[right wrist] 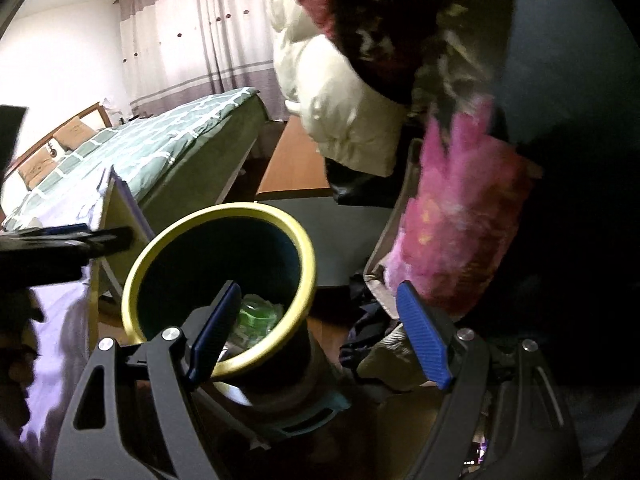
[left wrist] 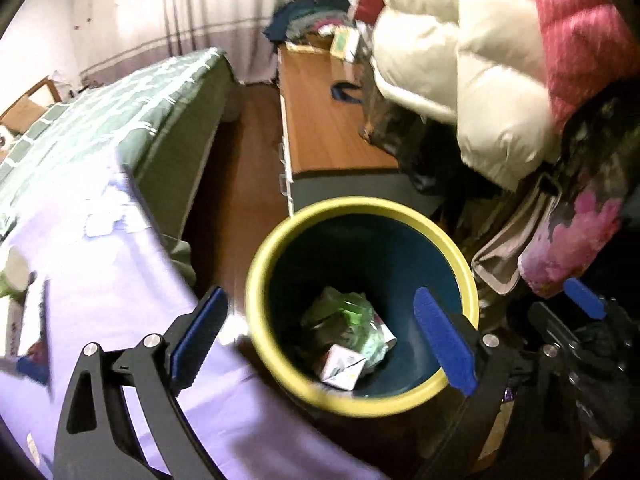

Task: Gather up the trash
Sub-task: 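Carry the brown tray with the left tool and drop it into the bin, then reach the right tool to the white squeeze pouch and grasp it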

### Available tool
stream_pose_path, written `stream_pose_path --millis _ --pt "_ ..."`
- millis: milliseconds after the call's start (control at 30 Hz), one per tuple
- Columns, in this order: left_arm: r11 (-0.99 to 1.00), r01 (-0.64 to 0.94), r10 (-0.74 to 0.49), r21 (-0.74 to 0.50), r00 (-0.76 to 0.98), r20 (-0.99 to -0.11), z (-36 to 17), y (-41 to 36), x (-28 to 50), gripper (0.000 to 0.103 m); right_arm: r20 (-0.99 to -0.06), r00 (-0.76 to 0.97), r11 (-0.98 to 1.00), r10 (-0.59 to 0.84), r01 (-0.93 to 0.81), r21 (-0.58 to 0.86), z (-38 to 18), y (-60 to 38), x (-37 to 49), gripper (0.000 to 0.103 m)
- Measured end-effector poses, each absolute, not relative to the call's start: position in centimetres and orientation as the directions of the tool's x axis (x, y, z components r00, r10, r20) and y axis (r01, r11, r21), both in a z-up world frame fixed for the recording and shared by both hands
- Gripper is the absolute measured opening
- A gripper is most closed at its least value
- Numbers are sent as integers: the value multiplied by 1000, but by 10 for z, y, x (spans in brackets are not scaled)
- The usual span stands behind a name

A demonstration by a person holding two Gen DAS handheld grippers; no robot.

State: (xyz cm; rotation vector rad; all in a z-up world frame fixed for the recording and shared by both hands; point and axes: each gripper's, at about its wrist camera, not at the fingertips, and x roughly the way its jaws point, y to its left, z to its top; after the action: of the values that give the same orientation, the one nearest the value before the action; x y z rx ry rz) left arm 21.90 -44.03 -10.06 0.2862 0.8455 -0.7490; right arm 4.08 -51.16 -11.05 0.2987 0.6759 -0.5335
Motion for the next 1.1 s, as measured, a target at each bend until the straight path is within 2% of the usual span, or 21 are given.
stream_pose_path --millis 233,400,633,833,1000,1100 --pt "806 588 -477 -69 575 -665 -71 -325 219 98 -663 684 877 -303 473 87 -105 -477 70 76" --pt "888 456 -390 -50 692 -608 -67 -229 229 98 -668 714 924 -209 368 104 -99 -440 111 76" --pt "951 301 -284 -74 749 -598 -85 -118 255 98 -679 727 970 -101 225 96 -89 -376 180 76" --pt "965 237 -262 -117 805 -533 -85 -69 256 98 -688 726 987 13 100 125 -82 -320 237 76" --pt "972 203 -236 -120 828 -509 -81 -58 252 98 -702 705 988 99 13 152 -84 -277 284 76" --pt "976 184 -219 -119 837 -501 -79 -53 251 98 -717 686 988 125 -21 152 -88 -255 309 72"
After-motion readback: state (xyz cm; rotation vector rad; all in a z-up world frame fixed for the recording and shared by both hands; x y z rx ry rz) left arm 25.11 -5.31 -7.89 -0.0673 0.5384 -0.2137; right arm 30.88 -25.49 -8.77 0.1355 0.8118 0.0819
